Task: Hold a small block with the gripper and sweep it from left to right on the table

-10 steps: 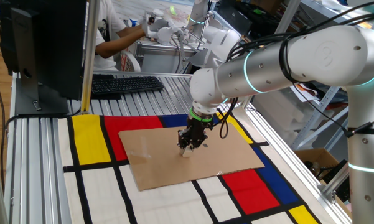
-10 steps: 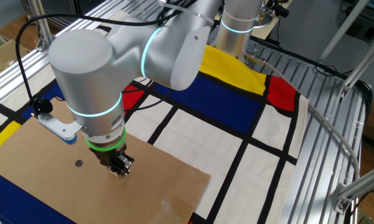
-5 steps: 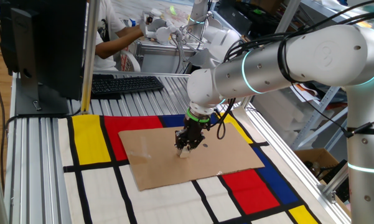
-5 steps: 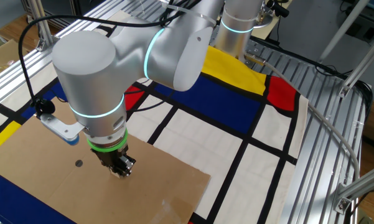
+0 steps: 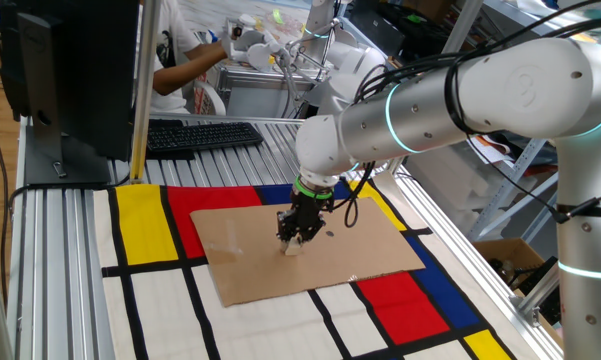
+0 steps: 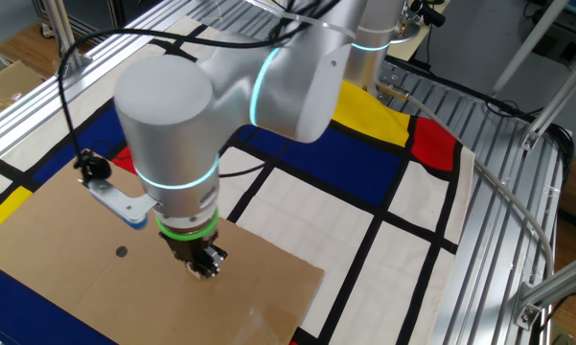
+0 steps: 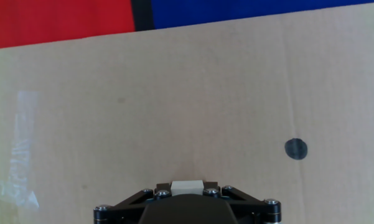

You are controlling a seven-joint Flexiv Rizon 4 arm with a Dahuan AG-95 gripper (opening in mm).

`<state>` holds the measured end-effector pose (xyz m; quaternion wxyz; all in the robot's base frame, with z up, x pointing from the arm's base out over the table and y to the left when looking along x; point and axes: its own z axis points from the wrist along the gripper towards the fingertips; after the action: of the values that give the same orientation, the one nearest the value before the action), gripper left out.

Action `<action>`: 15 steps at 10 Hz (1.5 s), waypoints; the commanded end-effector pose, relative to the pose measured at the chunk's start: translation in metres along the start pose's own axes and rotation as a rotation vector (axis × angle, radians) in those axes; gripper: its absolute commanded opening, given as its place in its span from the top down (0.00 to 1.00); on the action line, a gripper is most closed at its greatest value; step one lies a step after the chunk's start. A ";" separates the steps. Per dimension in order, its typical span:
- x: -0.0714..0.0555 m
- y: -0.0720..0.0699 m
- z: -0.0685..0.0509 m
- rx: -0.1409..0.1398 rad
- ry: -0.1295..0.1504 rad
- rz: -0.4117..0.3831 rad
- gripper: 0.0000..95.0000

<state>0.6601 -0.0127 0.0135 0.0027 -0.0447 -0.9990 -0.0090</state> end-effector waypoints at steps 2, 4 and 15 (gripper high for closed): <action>0.001 0.005 0.001 -0.008 0.004 0.010 1.00; 0.003 0.009 0.002 0.004 0.002 0.013 1.00; 0.012 0.032 0.003 -0.012 -0.005 0.046 1.00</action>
<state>0.6486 0.0214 0.0128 0.0000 -0.0682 -0.9975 -0.0176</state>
